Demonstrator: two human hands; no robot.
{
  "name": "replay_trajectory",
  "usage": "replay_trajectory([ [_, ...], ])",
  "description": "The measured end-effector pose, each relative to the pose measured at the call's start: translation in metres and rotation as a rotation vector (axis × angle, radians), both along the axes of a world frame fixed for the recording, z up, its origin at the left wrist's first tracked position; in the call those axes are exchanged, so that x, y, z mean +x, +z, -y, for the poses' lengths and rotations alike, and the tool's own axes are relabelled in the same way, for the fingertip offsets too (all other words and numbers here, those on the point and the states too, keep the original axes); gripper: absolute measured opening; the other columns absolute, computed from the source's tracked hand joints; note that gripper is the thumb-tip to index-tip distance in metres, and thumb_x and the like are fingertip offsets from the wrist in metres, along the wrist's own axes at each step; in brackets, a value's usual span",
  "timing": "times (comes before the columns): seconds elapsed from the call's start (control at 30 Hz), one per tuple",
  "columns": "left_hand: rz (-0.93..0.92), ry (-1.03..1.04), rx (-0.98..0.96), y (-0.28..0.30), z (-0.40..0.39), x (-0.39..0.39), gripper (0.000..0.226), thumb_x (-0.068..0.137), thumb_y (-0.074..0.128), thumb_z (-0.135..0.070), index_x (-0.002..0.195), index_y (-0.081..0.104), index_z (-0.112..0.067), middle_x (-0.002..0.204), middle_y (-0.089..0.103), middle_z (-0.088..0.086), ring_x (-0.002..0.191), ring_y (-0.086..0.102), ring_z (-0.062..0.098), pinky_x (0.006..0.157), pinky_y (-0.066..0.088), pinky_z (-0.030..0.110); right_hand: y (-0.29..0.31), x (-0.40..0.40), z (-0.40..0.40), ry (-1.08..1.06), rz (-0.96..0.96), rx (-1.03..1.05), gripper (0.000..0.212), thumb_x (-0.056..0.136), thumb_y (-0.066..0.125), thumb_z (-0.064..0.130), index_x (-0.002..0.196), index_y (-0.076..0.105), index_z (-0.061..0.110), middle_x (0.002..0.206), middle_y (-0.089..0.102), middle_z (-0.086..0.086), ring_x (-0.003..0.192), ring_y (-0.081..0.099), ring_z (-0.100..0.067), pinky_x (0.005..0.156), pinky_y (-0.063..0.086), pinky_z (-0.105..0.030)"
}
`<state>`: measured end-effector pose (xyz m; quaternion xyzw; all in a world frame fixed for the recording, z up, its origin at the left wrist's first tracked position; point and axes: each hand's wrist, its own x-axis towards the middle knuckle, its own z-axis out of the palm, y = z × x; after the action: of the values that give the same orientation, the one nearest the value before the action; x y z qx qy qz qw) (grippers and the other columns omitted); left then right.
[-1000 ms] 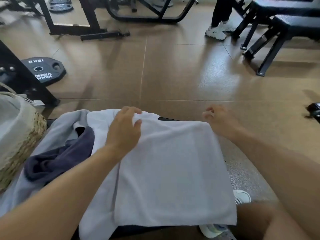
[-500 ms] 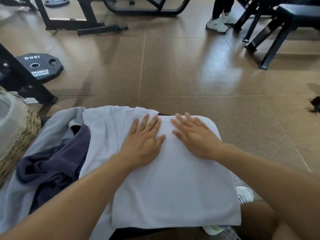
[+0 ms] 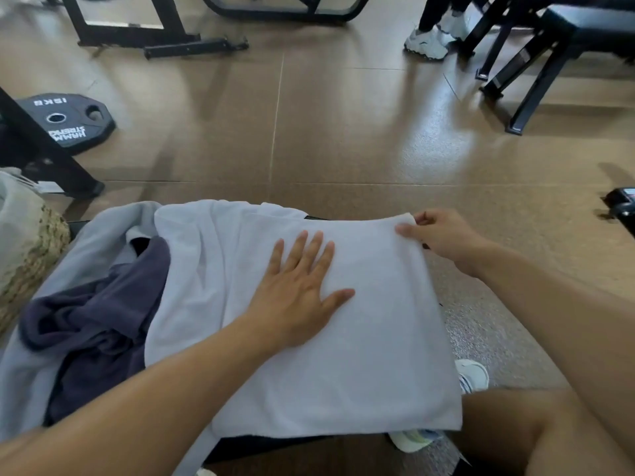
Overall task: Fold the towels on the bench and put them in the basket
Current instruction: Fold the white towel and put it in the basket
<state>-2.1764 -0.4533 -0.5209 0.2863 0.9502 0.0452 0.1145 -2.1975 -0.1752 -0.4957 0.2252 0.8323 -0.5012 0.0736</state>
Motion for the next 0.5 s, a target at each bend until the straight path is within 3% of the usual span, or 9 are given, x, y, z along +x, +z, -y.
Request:
replay_trajectory([
  [0.07, -0.04, -0.044, 0.061, 0.007, -0.002, 0.005, 0.092, 0.086, -0.003, -0.076, 0.162, -0.002, -0.023, 0.171, -0.008, 0.0, 0.155, -0.019, 0.017, 0.125, -0.009, 0.048, 0.01, -0.001, 0.009, -0.009, -0.061, 0.004, 0.029, 0.088, 0.077, 0.022, 0.103, 0.069, -0.002, 0.091, 0.066, -0.008, 0.082, 0.061, -0.018, 0.075, 0.049, -0.034],
  [0.13, -0.113, -0.185, 0.228, 0.019, -0.014, 0.02, 0.083, 0.095, 0.02, -0.072, 0.16, 0.024, -0.02, 0.167, 0.024, 0.005, 0.156, 0.01, 0.022, 0.126, 0.011, 0.045, 0.019, -0.001, 0.019, -0.006, -0.07, -0.009, 0.027, 0.088, 0.077, 0.021, 0.104, 0.067, 0.002, 0.091, 0.068, -0.006, 0.08, 0.063, -0.017, 0.069, 0.051, -0.032],
  [0.2, -0.178, -0.417, 0.392, 0.033, -0.036, 0.053, 0.064, 0.097, 0.044, -0.064, 0.142, 0.053, -0.02, 0.138, 0.058, 0.002, 0.132, 0.049, 0.022, 0.11, 0.038, 0.038, 0.023, 0.0, 0.024, -0.028, -0.077, -0.039, 0.02, 0.087, 0.077, 0.02, 0.099, 0.064, 0.01, 0.09, 0.067, -0.004, 0.079, 0.064, -0.016, 0.064, 0.052, -0.03],
  [0.23, -0.204, -0.531, 0.438, 0.036, -0.047, 0.073, 0.055, 0.095, 0.052, -0.061, 0.132, 0.061, -0.02, 0.119, 0.064, -0.001, 0.113, 0.057, 0.021, 0.096, 0.044, 0.036, 0.025, -0.001, 0.027, -0.039, -0.089, -0.064, 0.018, 0.087, 0.077, 0.019, 0.097, 0.062, 0.013, 0.09, 0.067, -0.003, 0.079, 0.065, -0.016, 0.064, 0.052, -0.03],
  [0.33, -0.21, -0.695, 0.372, 0.031, -0.071, 0.123, 0.052, 0.089, 0.056, -0.061, 0.124, 0.059, -0.023, 0.092, 0.06, -0.003, 0.087, 0.055, 0.022, 0.075, 0.042, 0.037, 0.026, -0.002, 0.033, -0.079, -0.126, -0.128, 0.017, 0.087, 0.076, 0.016, 0.096, 0.061, 0.014, 0.092, 0.067, -0.006, 0.077, 0.064, -0.017, 0.063, 0.053, -0.031],
  [0.43, -0.235, -0.691, 0.185, 0.017, -0.08, 0.137, 0.066, 0.08, 0.057, -0.065, 0.131, 0.053, -0.023, 0.091, 0.057, 0.0, 0.082, 0.052, 0.024, 0.071, 0.039, 0.037, 0.028, 0.001, 0.042, -0.099, -0.16, -0.202, 0.018, 0.088, 0.075, 0.011, 0.103, 0.064, 0.009, 0.093, 0.064, -0.007, 0.07, 0.063, -0.016, 0.048, 0.051, -0.024],
  [0.5, -0.26, -0.683, 0.126, 0.012, -0.082, 0.137, 0.059, 0.076, 0.065, -0.059, 0.123, 0.057, -0.024, 0.089, 0.055, 0.0, 0.081, 0.051, 0.025, 0.068, 0.033, 0.037, 0.029, 0.004, 0.047, -0.111, -0.174, -0.25, 0.022, 0.089, 0.075, 0.01, 0.108, 0.065, 0.005, 0.093, 0.062, -0.007, 0.067, 0.064, -0.018, 0.046, 0.052, -0.025],
])
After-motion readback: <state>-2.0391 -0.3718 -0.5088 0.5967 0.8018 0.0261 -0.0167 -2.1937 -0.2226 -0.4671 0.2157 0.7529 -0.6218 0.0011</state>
